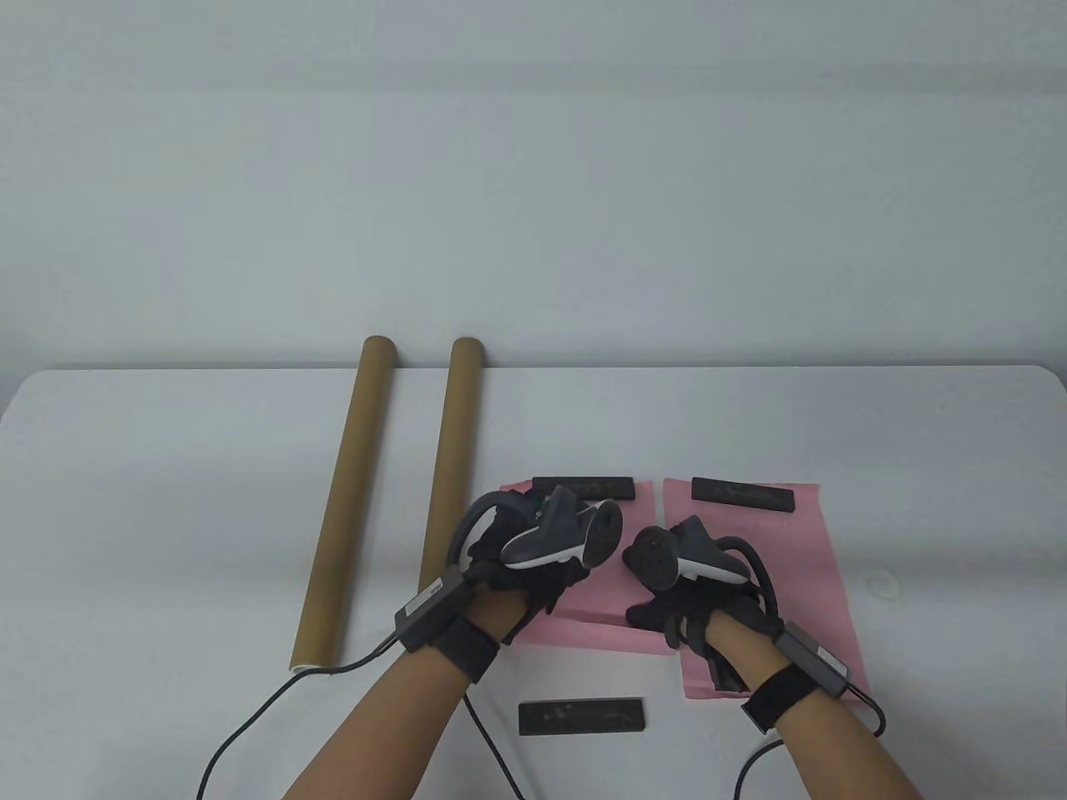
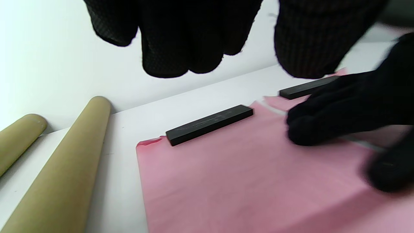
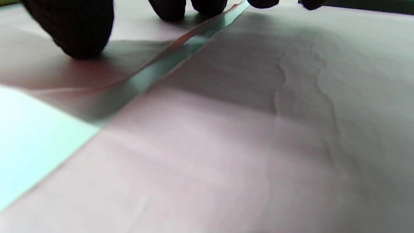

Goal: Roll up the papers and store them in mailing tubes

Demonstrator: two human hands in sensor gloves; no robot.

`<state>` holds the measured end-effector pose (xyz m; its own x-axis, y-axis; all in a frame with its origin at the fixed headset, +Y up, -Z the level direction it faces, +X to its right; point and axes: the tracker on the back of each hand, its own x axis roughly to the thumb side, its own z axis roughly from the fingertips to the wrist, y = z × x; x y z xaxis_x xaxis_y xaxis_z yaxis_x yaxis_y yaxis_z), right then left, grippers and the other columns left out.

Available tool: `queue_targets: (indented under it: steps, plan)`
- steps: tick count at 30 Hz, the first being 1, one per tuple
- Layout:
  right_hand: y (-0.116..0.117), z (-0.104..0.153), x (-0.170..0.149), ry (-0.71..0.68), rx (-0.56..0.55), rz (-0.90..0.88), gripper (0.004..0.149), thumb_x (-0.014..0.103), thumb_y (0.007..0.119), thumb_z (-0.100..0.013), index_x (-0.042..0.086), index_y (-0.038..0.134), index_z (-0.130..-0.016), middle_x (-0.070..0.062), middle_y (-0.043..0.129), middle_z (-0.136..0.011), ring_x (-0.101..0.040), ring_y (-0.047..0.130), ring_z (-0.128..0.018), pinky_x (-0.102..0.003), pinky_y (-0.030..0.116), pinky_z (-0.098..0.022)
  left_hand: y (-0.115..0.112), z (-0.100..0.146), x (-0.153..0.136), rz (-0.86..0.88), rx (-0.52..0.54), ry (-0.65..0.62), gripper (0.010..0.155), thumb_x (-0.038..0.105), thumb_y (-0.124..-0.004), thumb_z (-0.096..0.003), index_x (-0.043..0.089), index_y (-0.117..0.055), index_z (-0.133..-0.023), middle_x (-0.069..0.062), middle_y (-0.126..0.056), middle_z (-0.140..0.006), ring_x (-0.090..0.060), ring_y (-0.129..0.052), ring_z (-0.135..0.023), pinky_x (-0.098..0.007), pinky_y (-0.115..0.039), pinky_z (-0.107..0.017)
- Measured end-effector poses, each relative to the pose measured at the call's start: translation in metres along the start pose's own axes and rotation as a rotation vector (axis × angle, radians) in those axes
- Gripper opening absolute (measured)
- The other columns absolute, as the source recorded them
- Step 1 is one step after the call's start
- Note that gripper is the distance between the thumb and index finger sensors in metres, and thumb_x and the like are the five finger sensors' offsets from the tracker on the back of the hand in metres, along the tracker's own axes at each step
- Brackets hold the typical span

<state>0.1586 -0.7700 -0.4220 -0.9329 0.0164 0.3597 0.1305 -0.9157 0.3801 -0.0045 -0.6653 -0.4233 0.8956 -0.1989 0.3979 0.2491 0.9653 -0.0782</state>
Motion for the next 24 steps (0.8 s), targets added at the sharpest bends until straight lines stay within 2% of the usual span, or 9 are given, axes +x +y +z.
queue_targets:
  steps: [7,11,17,24]
  plan:
    - [0.001,0.0,-0.001,-0.004,-0.002,-0.007,0.08,0.059,0.074,-0.05,0.022,0.041,-0.114,-0.01,0.033,-0.121,-0.053,0.032,-0.11,-0.075,0.039,-0.071,-0.022,-0.072,0.008,-0.084,-0.092,0.096,0.075,0.059,-0.085,-0.0343,0.033,-0.064,-0.101,0.002,-0.078,-0.1,-0.023,-0.089,-0.089,-0.049,-0.069,-0.075]
    - [0.001,0.0,-0.001,-0.006,-0.004,-0.011,0.08,0.059,0.074,-0.05,0.022,0.041,-0.114,-0.01,0.033,-0.121,-0.053,0.033,-0.11,-0.075,0.039,-0.071,-0.033,-0.103,0.012,-0.117,-0.136,0.144,0.074,0.058,-0.085,-0.0344,0.034,-0.063,-0.101,0.003,-0.076,-0.102,-0.022,-0.088,-0.09,-0.049,-0.069,-0.076]
    - [0.001,0.0,-0.001,-0.009,-0.007,-0.013,0.08,0.059,0.074,-0.05,0.022,0.041,-0.114,-0.01,0.033,-0.121,-0.053,0.033,-0.11,-0.075,0.039,-0.071,-0.043,-0.132,0.014,-0.208,-0.192,0.188,0.075,0.058,-0.086,-0.0344,0.036,-0.061,-0.102,0.006,-0.073,-0.104,-0.022,-0.084,-0.095,-0.049,-0.066,-0.078]
    - [0.001,0.0,-0.001,-0.01,-0.01,-0.017,0.08,0.059,0.074,-0.05,0.022,0.042,-0.114,-0.01,0.034,-0.121,-0.053,0.033,-0.11,-0.075,0.039,-0.071,-0.056,-0.146,0.016,-0.264,-0.239,0.163,0.072,0.058,-0.085,-0.0337,0.039,-0.063,-0.1,0.01,-0.075,-0.103,-0.02,-0.085,-0.095,-0.047,-0.068,-0.077]
